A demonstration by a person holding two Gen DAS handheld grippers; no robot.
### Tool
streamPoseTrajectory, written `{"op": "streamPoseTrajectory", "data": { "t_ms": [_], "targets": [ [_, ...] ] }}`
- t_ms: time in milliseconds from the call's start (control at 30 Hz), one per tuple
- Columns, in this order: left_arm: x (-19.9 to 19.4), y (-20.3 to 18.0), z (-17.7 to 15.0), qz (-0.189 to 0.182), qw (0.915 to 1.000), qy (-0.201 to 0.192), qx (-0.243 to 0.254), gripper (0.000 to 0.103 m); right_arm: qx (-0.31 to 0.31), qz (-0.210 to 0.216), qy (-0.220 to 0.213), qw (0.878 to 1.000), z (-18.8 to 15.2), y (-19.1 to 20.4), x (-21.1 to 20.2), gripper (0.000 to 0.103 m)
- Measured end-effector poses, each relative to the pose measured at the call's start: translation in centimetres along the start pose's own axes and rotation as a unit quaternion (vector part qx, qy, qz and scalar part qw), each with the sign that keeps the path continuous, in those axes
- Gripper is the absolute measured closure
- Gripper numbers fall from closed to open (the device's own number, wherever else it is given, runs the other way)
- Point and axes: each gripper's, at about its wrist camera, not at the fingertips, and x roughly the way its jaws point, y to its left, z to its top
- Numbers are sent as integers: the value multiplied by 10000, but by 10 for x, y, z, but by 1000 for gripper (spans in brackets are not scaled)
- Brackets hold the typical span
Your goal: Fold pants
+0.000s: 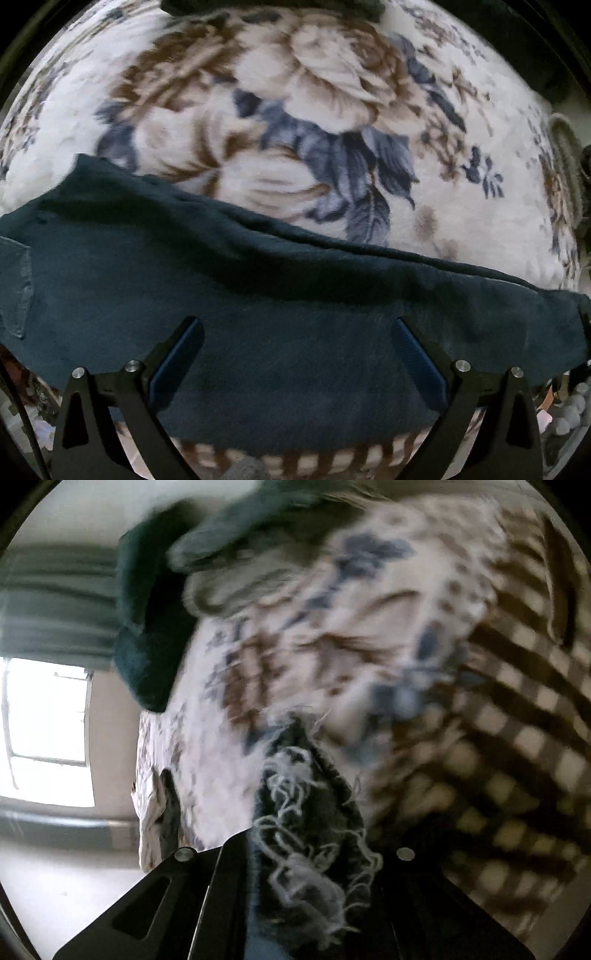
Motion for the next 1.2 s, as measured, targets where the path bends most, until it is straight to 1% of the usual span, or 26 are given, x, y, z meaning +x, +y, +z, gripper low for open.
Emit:
{"op": "streamPoseTrajectory", "data": {
  "t_ms": [133, 233, 300, 333, 367, 400, 433, 467, 533, 567, 633, 667, 700, 767, 800, 833, 867, 900, 933, 967, 1000, 1033, 1067, 1133, 1167, 1200],
  "targets": [
    [-21, 26, 0, -70, 9998, -129, 161, 0, -625, -102, -56, 9980, -48, 61, -15, 98],
    [-35, 59, -2, -84, 9992, -323, 238, 0, -1077, -187, -28, 9940, -91, 106, -11, 98],
    [-55, 76, -1, -56, 9991, -371, 180, 0, -1399, -266, 24, 9898, -131, 138, -4, 98],
    [-61, 84, -6, -68, 9992, -373, 117, 0, -1539, -306, 52, 9876, -151, 149, -1, 98],
    [-64, 95, -6, -81, 9992, -376, 56, 0, -1718, -363, 82, 9844, -178, 164, 4, 98],
    [-70, 104, -5, -79, 9992, -386, -7, 0, -1805, -387, 104, 9828, -191, 175, 9, 98],
    [-75, 126, -6, -59, 9990, -426, -99, 0, -1951, -428, 131, 9798, -214, 188, 16, 98],
    [-80, 135, -5, -38, 9988, -463, -160, 0, -2182, -489, 135, 9746, -239, 201, 23, 98],
    [-92, 162, -12, 28, 9983, -519, -244, 0, -2768, -606, 109, 9590, -289, 227, 43, 98],
    [-95, 183, -14, 100, 9980, -548, -299, 0, -3061, -673, 113, 9495, -315, 236, 52, 98],
    [-101, 212, -21, 212, 9975, -565, -373, 0, -3593, -813, 185, 9295, -369, 252, 79, 98],
    [-101, 229, -24, 291, 9970, -565, -448, 0, -3817, -842, 278, 9200, -396, 257, 94, 98],
    [-101, 242, -27, 339, 9966, -556, -508, 0, -4082, -913, 448, 9072, -430, 261, 115, 98],
    [-99, 274, -34, 484, 9949, -525, -706, 0, -4425, -991, 686, 8887, -473, 266, 142, 98],
    [-99, 287, -38, 523, 9942, -515, -786, 0, -4624, -1125, 888, 8750, -499, 265, 159, 96],
    [-98, 293, -39, 552, 9936, -508, -841, 0, -4729, -1290, 1039, 8654, -514, 263, 174, 88],
    [-96, 303, -42, 587, 9926, -497, -943, 0, -4757, -1566, 1299, 8557, -531, 257, 191, 83],
    [-95, 311, -43, 572, 9918, -483, -1037, 0, -4732, -1644, 1398, 8541, -536, 254, 196, 75],
    [-95, 315, -44, 554, 9914, -474, -1083, 0, -4666, -1594, 1511, 8568, -539, 254, 199, 59],
    [-95, 317, -44, 526, 9909, -469, -1143, 0, -4578, -1381, 1703, 8616, -537, 255, 198, 48],
    [-96, 318, -44, 473, 9908, -473, -1175, 0, -4411, -1058, 2057, 8671, -533, 257, 195, 28],
    [-98, 316, -42, 381, 9909, -485, -1198, 0, -4228, -874, 2336, 8712, -529, 258, 192, 24],
    [-100, 311, -40, 273, 9908, -522, -1214, 0, -3961, -625, 2574, 8792, -520, 258, 185, 24],
    [-105, 296, -33, 29, 9914, -578, -1171, 0, -3477, -258, 2705, 8973, -489, 255, 155, 24],
    [-107, 283, -29, -145, 9920, -605, -1097, 0, -3419, -262, 2669, 9007, -479, 256, 146, 24],
    [-107, 272, -26, -264, 9925, -605, -1028, 0, -3378, -478, 2496, 9063, -457, 251, 128, 24]
  ]
}}
